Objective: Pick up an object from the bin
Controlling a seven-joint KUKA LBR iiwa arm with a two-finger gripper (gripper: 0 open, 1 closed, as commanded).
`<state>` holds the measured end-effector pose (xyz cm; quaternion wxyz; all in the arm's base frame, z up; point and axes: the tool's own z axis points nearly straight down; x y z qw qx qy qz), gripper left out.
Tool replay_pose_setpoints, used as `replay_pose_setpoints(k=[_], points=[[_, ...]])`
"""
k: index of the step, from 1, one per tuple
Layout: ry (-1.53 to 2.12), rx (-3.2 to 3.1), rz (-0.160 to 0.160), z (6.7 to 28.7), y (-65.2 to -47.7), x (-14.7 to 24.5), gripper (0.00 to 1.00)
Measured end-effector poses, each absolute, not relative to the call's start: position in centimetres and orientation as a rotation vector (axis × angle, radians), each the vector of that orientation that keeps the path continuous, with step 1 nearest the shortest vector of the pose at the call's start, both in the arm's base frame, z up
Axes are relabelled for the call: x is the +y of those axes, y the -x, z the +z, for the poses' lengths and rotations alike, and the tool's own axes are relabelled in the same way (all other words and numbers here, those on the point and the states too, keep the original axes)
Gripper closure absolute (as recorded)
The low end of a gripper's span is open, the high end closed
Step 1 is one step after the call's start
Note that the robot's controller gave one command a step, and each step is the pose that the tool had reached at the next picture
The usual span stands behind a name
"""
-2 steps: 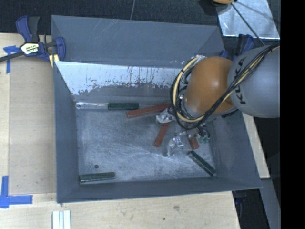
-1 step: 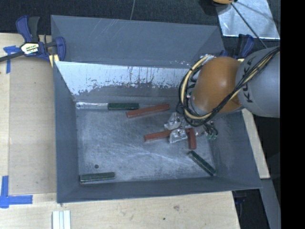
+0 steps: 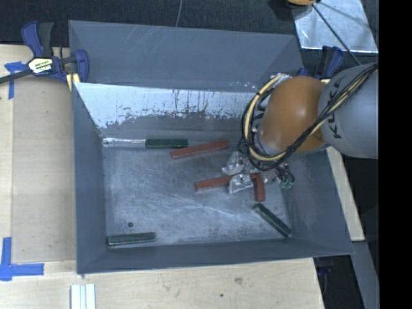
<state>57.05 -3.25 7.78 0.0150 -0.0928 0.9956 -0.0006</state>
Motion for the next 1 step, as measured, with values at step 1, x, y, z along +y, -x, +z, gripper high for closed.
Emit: replay_pose_setpoints(k=[1], points=[[0.317,3.121,0.0,21.73,-57.82,-1.56,1.0]])
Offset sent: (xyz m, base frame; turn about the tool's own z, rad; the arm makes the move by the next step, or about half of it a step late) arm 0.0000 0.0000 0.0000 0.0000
